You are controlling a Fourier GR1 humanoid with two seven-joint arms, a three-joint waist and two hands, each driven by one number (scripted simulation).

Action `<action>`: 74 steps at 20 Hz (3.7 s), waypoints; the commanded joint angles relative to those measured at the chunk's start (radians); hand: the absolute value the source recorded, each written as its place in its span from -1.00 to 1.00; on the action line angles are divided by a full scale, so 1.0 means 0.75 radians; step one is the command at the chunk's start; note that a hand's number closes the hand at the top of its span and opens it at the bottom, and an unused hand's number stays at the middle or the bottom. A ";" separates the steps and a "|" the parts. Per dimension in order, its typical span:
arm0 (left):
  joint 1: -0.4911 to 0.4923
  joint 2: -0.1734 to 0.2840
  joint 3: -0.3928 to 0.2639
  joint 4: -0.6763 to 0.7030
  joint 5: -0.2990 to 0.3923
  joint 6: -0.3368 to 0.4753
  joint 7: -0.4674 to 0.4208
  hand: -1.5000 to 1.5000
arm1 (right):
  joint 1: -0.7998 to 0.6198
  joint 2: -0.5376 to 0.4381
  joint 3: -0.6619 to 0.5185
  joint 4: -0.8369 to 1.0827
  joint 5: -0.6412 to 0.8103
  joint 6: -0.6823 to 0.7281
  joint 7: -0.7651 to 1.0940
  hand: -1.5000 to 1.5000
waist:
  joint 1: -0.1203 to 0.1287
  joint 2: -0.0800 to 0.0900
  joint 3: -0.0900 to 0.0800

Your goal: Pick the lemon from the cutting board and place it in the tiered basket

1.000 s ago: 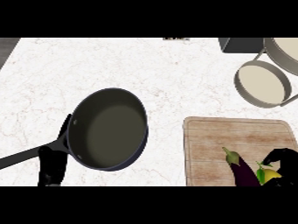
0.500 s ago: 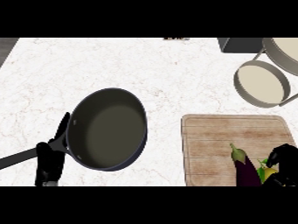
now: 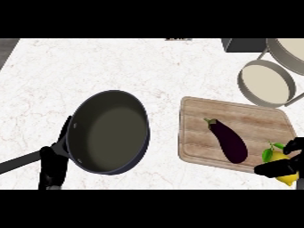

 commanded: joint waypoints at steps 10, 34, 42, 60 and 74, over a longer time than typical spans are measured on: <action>0.020 -0.058 -0.051 0.001 -0.035 0.029 0.020 0.00 | -0.280 -0.056 -0.134 -0.780 0.426 0.352 0.353 1.00 | 0.006 0.002 -0.005; -0.089 -0.051 0.014 0.144 -0.031 -0.005 -0.028 0.00 | -1.146 -0.151 -0.618 0.188 0.434 0.438 -0.014 1.00 | 0.028 0.015 -0.001; 0.001 -0.041 -0.009 0.018 -0.045 -0.018 0.008 0.00 | -1.253 -0.250 -0.673 0.716 0.422 0.217 -0.213 1.00 | 0.044 0.017 0.000; -0.029 -0.052 0.014 0.057 -0.039 -0.046 0.009 0.00 | -1.296 -0.184 -0.941 1.151 0.091 -0.503 -0.457 -1.00 | 0.044 0.020 0.002; -0.040 -0.072 0.021 0.052 -0.066 -0.007 0.044 0.00 | -1.134 -0.213 -0.987 0.764 0.165 -0.920 -0.423 -1.00 | -0.004 0.004 -0.002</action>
